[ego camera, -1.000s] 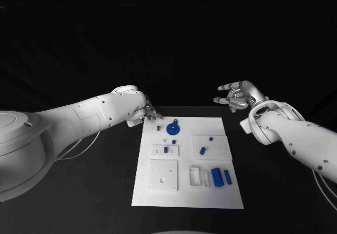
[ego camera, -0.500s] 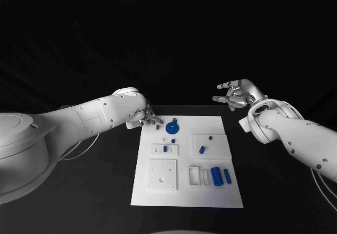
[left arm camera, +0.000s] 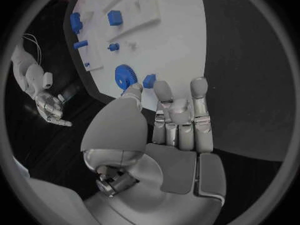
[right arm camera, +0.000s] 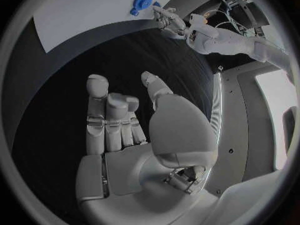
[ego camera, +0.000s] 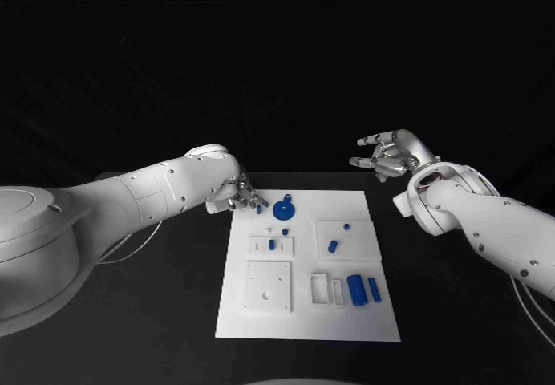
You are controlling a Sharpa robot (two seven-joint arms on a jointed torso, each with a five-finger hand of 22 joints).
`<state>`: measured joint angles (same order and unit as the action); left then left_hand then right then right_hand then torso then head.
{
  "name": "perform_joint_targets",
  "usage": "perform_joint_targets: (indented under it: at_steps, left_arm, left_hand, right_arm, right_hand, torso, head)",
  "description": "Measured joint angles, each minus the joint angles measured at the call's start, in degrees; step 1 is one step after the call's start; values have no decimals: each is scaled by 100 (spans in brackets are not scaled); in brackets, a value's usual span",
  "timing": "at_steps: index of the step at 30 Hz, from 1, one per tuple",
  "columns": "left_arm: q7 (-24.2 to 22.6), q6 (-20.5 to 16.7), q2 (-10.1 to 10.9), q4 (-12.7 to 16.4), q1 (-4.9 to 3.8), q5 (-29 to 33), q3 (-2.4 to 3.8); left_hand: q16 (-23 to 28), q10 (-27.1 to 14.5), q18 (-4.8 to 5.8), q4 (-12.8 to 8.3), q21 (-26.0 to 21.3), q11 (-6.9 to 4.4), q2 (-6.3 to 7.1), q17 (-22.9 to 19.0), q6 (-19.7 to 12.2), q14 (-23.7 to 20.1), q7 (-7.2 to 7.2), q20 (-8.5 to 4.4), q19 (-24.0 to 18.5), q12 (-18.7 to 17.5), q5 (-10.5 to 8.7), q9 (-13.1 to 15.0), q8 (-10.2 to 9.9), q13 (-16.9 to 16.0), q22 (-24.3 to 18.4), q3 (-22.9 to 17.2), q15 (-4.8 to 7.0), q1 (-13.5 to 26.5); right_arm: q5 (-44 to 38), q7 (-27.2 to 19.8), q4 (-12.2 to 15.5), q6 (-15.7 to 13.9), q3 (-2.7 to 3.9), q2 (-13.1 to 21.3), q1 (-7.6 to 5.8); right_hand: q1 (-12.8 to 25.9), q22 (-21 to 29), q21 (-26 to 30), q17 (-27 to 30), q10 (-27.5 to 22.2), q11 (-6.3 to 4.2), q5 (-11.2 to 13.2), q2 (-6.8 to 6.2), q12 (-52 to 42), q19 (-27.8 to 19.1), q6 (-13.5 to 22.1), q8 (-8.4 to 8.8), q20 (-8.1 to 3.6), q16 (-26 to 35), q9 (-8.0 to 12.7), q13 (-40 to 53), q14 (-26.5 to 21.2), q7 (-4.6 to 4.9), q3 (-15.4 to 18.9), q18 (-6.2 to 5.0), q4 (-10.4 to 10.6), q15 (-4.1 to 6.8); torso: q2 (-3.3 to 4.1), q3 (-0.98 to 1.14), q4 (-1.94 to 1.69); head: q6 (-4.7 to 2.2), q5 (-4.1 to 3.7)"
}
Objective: Assemble the parts on the task board
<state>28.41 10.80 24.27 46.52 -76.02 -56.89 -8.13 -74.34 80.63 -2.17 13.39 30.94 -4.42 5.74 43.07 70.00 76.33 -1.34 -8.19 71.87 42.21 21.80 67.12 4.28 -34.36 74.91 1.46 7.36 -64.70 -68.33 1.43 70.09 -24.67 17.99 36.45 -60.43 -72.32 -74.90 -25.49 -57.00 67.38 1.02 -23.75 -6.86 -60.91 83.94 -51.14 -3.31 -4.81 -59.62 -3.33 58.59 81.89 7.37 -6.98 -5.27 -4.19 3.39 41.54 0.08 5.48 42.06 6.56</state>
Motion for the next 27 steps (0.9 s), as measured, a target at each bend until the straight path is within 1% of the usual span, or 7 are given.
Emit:
perform_joint_targets:
  at_steps: [8, 9, 12, 13, 16, 23, 27]
  left_arm:
    - [-8, 93, 9, 7, 1, 62, -3]
    - [-9, 100, 10, 7, 1, 74, -3]
    - [-13, 113, 13, 7, 1, 108, -4]
    - [-13, 116, 14, 7, 1, 118, -4]
    - [-16, 127, 19, 7, 1, 153, -4]
    - [-20, 150, 33, 22, 1, 215, -5]
    - [-23, 164, 35, 31, 1, 248, -5]
  left_hand:
    - [0, -29, -1, -171, 0, 12, -120, -25, -41, -20, -1, 0, 0, 26, 39, -44, 0, 11, 0, 46, -20, 11]
    - [0, -29, -1, -228, 0, 12, -189, -31, -41, -19, -1, 0, 0, 27, 56, -56, 0, 14, -1, 63, -20, 1]
    - [-23, -29, -1, -331, 0, 12, -317, -44, -65, -20, 16, 16, -23, 27, 56, -85, 0, 19, -1, 116, -20, -34]
    - [-23, -42, -1, -395, 0, -1, -398, -53, -82, -20, -1, -1, -42, 27, 79, -104, 0, 19, -1, 148, -20, -44]
    - [-22, -49, -1, -514, 0, -8, -519, -61, -82, -40, -1, -1, -42, 26, 78, -142, 0, 25, -1, 253, 1, -70]
    - [-22, -49, -1, -629, 0, -8, -543, -62, -102, -40, 20, -1, -42, 26, 79, -182, 0, 25, 3, 308, 1, -94]
    - [-22, -49, -1, -659, 0, -8, -601, -66, -123, -40, 0, -1, -42, 26, 101, -188, 0, 30, 3, 283, 1, -153]
  right_arm:
    - [0, 5, -9, 0, 1, -4, 0]
    - [0, 6, -10, 0, 1, -5, 0]
    - [-1, 8, -13, 1, 1, -8, 0]
    - [-1, 9, -13, 1, 1, -8, 0]
    - [-1, 12, -15, 1, 1, -9, 0]
    - [-2, 17, -20, 2, 1, -10, 0]
    - [-2, 20, -25, 3, 1, -15, 0]
  right_hand:
    - [0, 0, 0, 0, 0, 0, 0, 0, 0, 0, 0, 0, 0, 0, 0, 0, 0, 0, 0, 0, 0, 0]
    - [0, 0, 0, 0, 0, 0, 0, 0, 0, 0, 0, 0, 0, 0, 0, 0, 0, 0, 0, 0, 0, 0]
    - [0, 0, 0, 0, 0, 0, 0, 0, 0, 0, 0, 0, 0, 0, 0, 0, 0, 0, 0, 0, 0, 0]
    - [0, 0, 0, 1, 0, 0, 0, 0, 0, 0, 0, 0, 0, 0, 0, 0, 0, 0, 0, 0, 0, 0]
    - [0, 0, 0, 1, 0, 0, 0, 0, 0, 0, 0, 0, 0, 0, 0, 0, 0, 0, 0, 0, 0, 0]
    - [0, 0, 0, 1, 0, 0, 0, 0, 0, 0, 0, 0, 0, 0, 0, 0, 0, 0, 0, 0, 0, 0]
    - [0, 0, 0, 1, 0, 0, 0, 0, 0, 0, 0, 0, 0, 0, 0, 0, 0, 0, 0, 0, 0, 0]
  torso:
    - [2, -1, -4]
    - [2, -1, -5]
    - [4, 0, -6]
    - [5, 0, -6]
    - [7, 0, -7]
    - [9, 0, -9]
    - [9, 0, -9]
  head:
    - [0, -1]
    - [0, -2]
    - [-3, -3]
    - [-4, -3]
    - [-5, -9]
    - [-1, -15]
    - [3, -16]
